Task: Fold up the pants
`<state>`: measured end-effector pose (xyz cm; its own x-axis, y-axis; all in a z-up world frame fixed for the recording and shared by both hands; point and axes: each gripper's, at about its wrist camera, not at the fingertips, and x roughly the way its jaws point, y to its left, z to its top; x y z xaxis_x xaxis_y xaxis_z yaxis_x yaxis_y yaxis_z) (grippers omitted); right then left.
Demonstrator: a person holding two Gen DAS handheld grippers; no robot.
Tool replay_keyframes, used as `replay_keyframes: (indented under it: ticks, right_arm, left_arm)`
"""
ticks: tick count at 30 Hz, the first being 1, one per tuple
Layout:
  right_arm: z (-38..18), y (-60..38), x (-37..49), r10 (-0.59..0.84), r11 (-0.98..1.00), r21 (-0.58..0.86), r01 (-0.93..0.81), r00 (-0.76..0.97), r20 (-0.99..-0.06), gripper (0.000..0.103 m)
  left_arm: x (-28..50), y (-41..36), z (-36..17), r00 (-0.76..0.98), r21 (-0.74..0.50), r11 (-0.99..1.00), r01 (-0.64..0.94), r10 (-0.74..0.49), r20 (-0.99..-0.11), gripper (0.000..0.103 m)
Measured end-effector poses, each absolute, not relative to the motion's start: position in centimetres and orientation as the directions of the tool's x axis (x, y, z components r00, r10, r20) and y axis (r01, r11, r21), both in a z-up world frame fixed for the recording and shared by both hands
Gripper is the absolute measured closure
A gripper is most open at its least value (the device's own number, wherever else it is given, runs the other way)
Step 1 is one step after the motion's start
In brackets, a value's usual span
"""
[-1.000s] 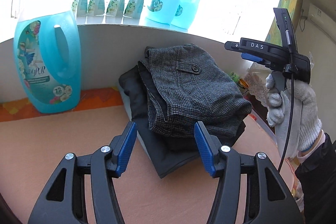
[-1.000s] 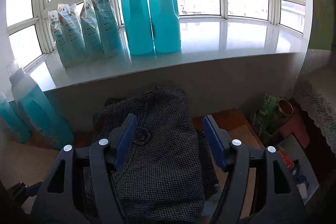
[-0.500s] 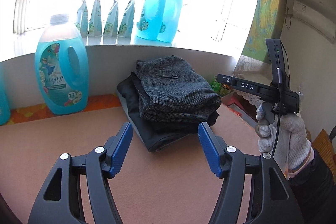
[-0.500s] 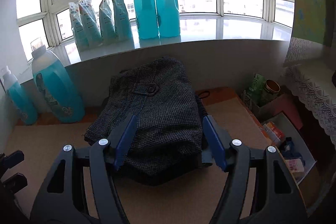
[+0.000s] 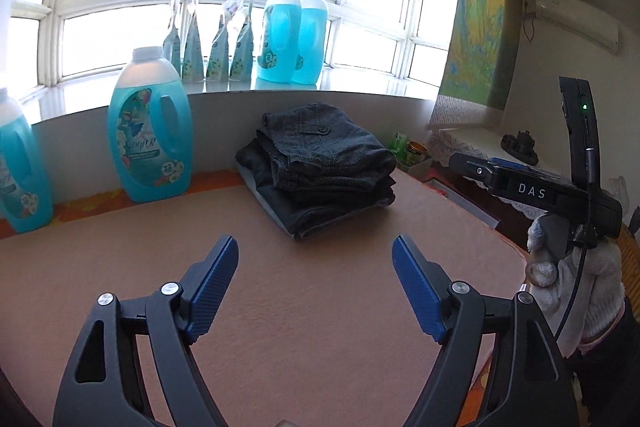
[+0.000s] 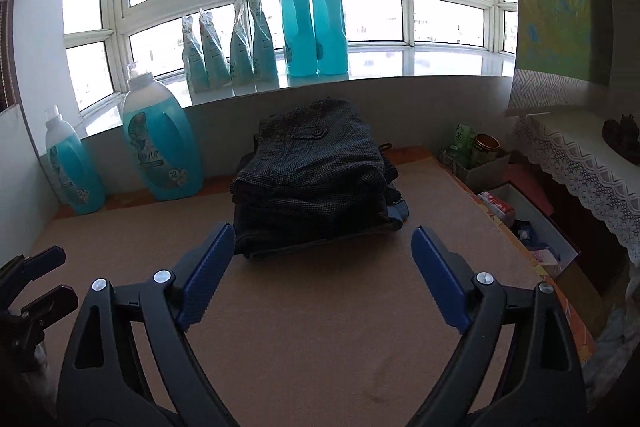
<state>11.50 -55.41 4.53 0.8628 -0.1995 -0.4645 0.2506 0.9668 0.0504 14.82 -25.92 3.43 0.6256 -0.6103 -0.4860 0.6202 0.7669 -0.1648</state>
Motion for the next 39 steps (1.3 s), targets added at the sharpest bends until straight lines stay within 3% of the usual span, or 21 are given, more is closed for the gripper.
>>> replay_keyframes:
  ticks: [5,12,21,39]
  right_arm:
    - [4.7,-52.9,8.6,-0.201,0.97,0.035,0.241,0.872,-0.446,0.002]
    - [2.7,-50.3,5.2,-0.251,0.956,0.038,0.291,0.876,-0.413,0.001]
    - [-2.0,-48.5,3.2,-0.236,0.941,0.103,0.321,0.845,-0.481,0.0]
    - [-2.0,-47.8,2.8,-0.269,0.938,0.071,0.34,0.842,-0.467,0.0]
  left_arm:
    - [12.9,-24.0,3.3,0.641,-0.151,0.777,0.61,-0.597,-0.482,0.023]
    - [10.7,-20.6,1.8,0.648,-0.188,0.799,0.571,-0.579,-0.494,0.021]
    - [8.8,-17.5,-1.1,0.678,-0.174,0.855,0.488,-0.497,-0.542,0.02]
    - [8.4,-15.8,-0.7,0.713,-0.154,0.886,0.437,-0.446,-0.541,0.02]
